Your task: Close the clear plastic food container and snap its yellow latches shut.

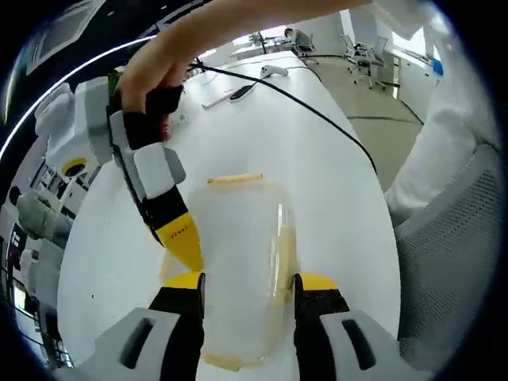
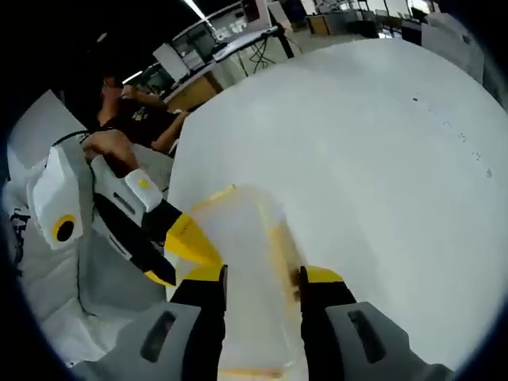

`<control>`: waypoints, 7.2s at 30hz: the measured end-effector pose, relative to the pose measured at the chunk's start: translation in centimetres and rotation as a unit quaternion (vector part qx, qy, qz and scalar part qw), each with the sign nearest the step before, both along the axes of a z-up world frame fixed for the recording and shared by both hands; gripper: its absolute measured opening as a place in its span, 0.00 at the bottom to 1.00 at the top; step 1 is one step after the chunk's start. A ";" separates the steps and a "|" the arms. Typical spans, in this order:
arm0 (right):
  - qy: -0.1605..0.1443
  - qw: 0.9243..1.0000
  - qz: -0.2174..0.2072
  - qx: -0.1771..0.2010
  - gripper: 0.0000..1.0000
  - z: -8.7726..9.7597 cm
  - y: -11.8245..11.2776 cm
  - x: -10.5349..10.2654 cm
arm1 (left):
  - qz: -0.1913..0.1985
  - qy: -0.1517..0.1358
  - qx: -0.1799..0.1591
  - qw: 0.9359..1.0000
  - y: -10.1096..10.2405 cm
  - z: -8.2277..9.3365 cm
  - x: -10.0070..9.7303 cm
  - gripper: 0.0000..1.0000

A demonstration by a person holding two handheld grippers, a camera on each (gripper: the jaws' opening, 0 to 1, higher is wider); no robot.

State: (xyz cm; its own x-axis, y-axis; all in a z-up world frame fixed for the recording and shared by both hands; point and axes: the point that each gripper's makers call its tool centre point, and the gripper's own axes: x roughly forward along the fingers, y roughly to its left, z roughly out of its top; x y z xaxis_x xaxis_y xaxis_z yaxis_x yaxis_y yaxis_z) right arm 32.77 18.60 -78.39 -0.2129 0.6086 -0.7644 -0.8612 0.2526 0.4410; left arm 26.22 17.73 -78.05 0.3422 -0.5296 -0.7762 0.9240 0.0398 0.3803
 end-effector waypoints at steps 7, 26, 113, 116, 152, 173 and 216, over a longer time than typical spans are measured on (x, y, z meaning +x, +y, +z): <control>-0.004 1.000 0.019 -0.003 0.32 0.0 0.2 -0.4 | 0.018 -0.002 -0.003 1.000 -0.1 -0.1 0.0 0.39; 0.014 1.000 0.024 -0.014 0.29 0.2 -0.2 -0.8 | 0.026 -0.016 -0.005 1.000 0.2 -0.1 0.3 0.34; -0.183 0.965 0.146 -0.120 0.83 0.5 -5.7 -4.1 | 0.064 0.078 0.031 0.994 5.5 0.5 3.0 0.79; -0.184 0.964 0.150 -0.124 0.83 0.0 -5.7 -4.5 | 0.054 0.085 0.041 0.994 5.1 0.2 3.0 0.79; -0.160 0.965 0.160 -0.134 0.80 -2.8 -0.8 -5.2 | 0.007 0.091 0.092 0.992 7.8 -2.2 3.2 0.74; -0.184 0.958 0.180 -0.125 0.81 -2.8 5.1 -4.7 | 0.043 0.086 0.096 0.991 13.2 -2.3 3.2 0.75; -0.169 0.971 0.137 -0.103 0.83 -2.9 6.1 3.3 | 0.031 0.076 0.097 0.992 13.6 -3.0 11.6 0.80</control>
State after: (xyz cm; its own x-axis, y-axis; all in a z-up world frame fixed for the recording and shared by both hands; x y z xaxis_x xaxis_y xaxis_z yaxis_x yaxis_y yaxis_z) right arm 36.10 24.69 -81.33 -0.0607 0.3922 -0.9179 -0.9952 0.0468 0.0858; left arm 37.79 31.37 -81.03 0.2395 -0.3462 -0.9071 0.9696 0.0371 0.2418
